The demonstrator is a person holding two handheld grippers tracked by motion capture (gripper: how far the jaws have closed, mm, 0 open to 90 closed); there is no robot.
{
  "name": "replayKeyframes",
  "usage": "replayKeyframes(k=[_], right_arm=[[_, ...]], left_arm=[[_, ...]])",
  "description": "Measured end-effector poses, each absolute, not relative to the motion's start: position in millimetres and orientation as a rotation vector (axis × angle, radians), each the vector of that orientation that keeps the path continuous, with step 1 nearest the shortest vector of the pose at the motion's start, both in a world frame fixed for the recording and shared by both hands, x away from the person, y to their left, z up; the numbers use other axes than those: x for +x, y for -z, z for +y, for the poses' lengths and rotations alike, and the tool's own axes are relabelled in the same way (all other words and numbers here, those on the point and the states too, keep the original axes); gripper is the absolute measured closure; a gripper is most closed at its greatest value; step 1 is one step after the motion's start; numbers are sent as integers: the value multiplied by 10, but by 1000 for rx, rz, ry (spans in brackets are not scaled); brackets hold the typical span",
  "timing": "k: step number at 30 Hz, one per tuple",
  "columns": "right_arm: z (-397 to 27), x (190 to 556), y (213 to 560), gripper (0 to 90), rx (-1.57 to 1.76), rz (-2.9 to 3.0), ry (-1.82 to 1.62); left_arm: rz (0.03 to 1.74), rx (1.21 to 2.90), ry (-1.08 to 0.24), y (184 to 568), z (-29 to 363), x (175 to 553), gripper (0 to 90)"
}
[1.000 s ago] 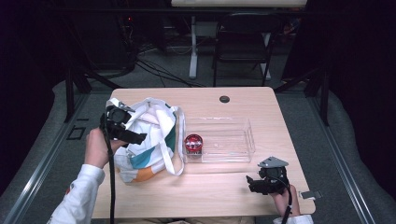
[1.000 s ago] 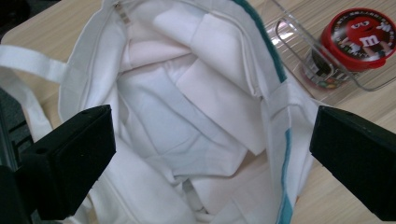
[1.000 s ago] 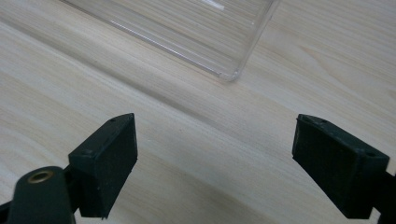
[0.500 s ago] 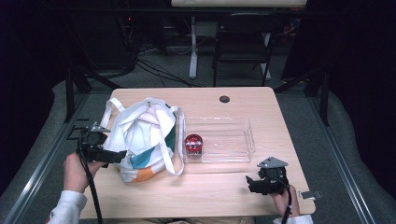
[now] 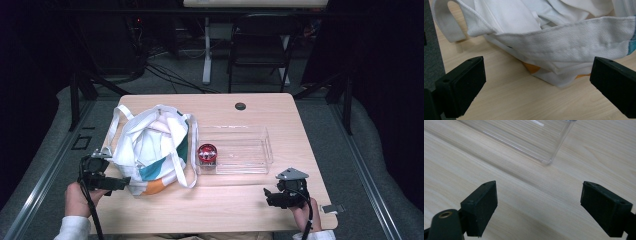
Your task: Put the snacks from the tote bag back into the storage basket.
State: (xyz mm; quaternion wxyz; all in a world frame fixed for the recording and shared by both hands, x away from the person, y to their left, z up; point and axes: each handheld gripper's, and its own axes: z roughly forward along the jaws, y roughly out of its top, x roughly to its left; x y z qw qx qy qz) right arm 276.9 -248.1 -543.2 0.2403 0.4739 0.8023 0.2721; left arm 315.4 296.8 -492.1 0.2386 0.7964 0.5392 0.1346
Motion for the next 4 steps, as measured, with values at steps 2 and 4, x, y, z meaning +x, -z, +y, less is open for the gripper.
replayKeyframes(k=[2, 4], right_arm=[[-2482, 2779, 5438, 136, 1294, 2209, -735], [-2483, 2776, 5437, 136, 1293, 2210, -732]], left_arm=[[1477, 2175, -365, 4929, 2977, 3163, 5], [1471, 2173, -367, 4929, 2976, 3162, 5]])
